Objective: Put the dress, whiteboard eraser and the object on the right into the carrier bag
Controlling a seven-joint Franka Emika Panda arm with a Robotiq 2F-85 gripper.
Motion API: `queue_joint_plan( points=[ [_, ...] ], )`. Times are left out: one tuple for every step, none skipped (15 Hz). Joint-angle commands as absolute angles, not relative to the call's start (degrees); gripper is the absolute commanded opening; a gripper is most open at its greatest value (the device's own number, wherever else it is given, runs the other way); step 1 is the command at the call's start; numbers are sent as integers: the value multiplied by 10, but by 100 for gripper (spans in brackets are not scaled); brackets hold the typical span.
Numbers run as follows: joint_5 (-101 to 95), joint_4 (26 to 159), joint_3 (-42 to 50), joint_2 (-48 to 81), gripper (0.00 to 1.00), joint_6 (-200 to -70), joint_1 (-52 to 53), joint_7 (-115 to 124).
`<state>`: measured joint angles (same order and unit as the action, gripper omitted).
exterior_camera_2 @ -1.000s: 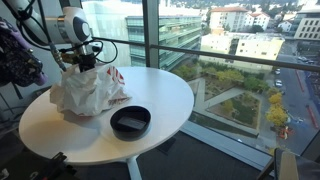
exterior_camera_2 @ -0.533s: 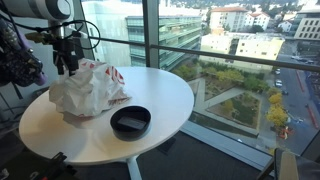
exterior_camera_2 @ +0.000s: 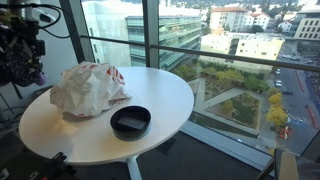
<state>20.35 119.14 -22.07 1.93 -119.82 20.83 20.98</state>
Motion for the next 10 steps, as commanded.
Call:
queue_joint_plan(
  points=[
    [137, 1171, -243, 64, 100, -1262, 243, 209],
    [94, 1163, -247, 86, 100, -1280, 254, 229],
    [54, 1154, -247, 107, 100, -1297, 265, 252],
    [5, 1142, -240, 131, 100, -1307, 277, 290],
    [-49, 1127, -228, 157, 100, -1318, 293, 338],
    [-94, 1112, -214, 179, 100, -1318, 308, 378],
    [-140, 1091, -194, 205, 100, -1320, 325, 427],
    [-171, 1072, -177, 227, 100, -1316, 340, 467],
    [-190, 1047, -159, 251, 100, -1303, 355, 512],
    [-199, 1023, -143, 274, 100, -1296, 368, 545]
  ],
)
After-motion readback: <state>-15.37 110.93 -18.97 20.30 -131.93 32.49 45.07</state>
